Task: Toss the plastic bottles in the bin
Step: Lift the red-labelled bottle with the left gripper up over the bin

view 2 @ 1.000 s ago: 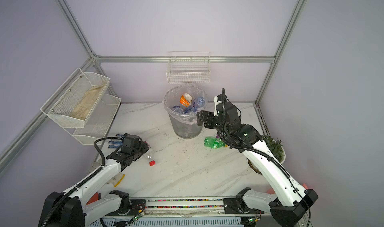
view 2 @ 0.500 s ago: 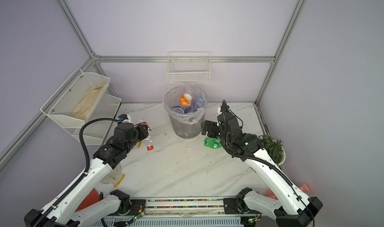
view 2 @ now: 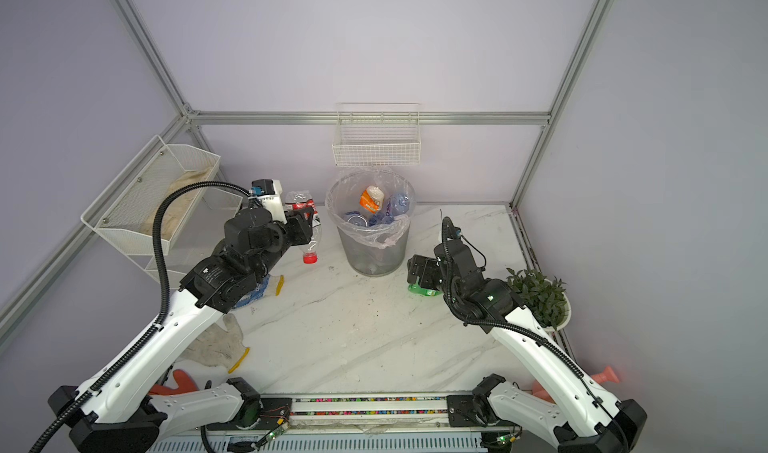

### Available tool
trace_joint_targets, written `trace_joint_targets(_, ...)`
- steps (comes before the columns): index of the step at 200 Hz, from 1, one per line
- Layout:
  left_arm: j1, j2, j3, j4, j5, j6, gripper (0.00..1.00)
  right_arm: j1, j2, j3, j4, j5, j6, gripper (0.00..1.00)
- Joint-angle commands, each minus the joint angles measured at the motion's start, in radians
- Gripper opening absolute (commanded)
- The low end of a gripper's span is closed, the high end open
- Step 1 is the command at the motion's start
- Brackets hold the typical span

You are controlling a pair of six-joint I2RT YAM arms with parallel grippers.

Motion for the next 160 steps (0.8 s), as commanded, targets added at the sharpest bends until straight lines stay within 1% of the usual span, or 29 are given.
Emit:
trace_joint_targets(1, -0.032, 0.023, 0.147, 0.035, -0.017, 0.093, 0.35, -0.003, -0.029, -0.023, 0.017, 0.027, 0.019, 0.97)
trace_joint_targets(46, -0.087, 0.11, 0.271, 0.066, 0.023, 0.166, 0.35, -0.002, -0.053, -0.054, 0.014, 0.022, 0.021, 0.97)
trace_joint_targets(81, -0.119, 0.151, 0.319, 0.131, 0.045, 0.228, 0.35, -0.003, -0.079, -0.076, 0.009, 0.027, 0.021, 0.97)
trace_joint_targets(99, -0.13, 0.179, 0.353, 0.139, 0.057, 0.232, 0.35, -0.003, -0.091, -0.084, 0.004, 0.029, 0.023, 0.97)
trace_joint_targets(102, -0.132, 0.183, 0.358, 0.141, 0.059, 0.257, 0.36, -0.002, -0.093, -0.086, 0.003, 0.029, 0.023, 0.97)
trace_joint_targets(125, -0.142, 0.216, 0.405, 0.152, 0.055, 0.287, 0.36, -0.003, -0.113, -0.097, 0.0, 0.026, 0.026, 0.97)
trace_joint_targets(129, -0.143, 0.254, 0.414, 0.156, 0.053, 0.293, 0.36, -0.003, -0.116, -0.099, -0.001, 0.025, 0.026, 0.97)
trace_joint_targets(160, -0.142, 0.35, 0.5, 0.178, 0.063, 0.336, 0.38, -0.003, -0.142, -0.108, -0.006, 0.025, 0.026, 0.97)
